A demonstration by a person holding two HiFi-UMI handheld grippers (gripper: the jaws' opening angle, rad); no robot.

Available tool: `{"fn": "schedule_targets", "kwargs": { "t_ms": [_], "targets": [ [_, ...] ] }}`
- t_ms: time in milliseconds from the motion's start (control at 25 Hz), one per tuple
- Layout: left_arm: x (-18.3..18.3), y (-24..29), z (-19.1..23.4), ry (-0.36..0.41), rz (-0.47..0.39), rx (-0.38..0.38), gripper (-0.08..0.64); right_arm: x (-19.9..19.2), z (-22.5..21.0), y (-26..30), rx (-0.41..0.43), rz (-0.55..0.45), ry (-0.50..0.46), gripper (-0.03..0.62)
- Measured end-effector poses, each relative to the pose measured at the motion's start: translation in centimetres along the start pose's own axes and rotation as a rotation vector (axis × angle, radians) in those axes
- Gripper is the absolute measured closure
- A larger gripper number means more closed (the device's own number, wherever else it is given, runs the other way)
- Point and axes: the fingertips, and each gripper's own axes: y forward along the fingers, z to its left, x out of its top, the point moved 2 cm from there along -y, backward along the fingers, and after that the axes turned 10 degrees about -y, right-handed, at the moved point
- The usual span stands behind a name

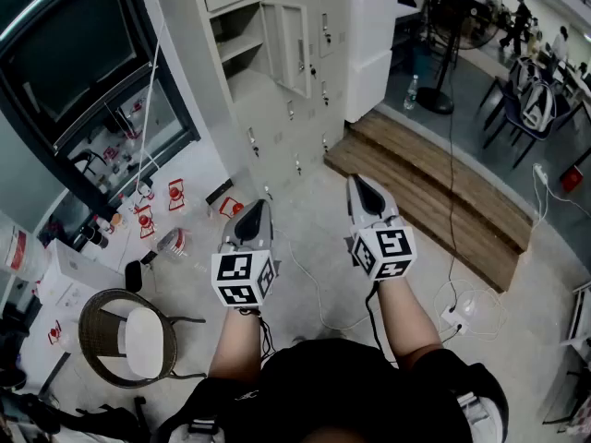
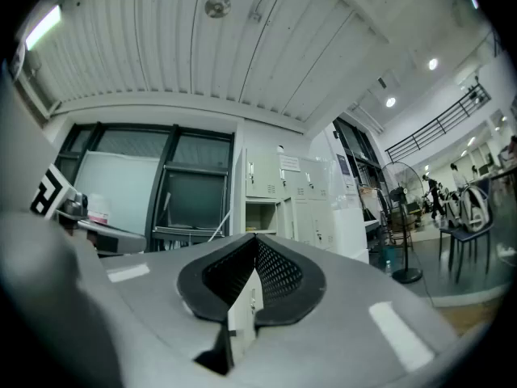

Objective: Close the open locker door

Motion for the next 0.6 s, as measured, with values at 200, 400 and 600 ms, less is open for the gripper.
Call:
{"fn": "schedule_targets", "kwargs": {
  "t_ms": [200,400,600],
  "targets": [
    [0.2,0.2,-0.4,0.002,0.002,0.016,0.56,0.3,-0.5,-0.3,0.023,-0.008,0.005,0.581],
    [0.0,1.2,-2.0,0.008,-0.001,0.017,0.558,-0.1,-2.0,-0.5,0.016,0.006,0.001,0.581],
    [-0.4,2.5,-4.2,0.013,-0.003,0.017,0.558,-0.4,-4.2,-0.8,0.019,0.006,0.002,0.581]
  ]
}}
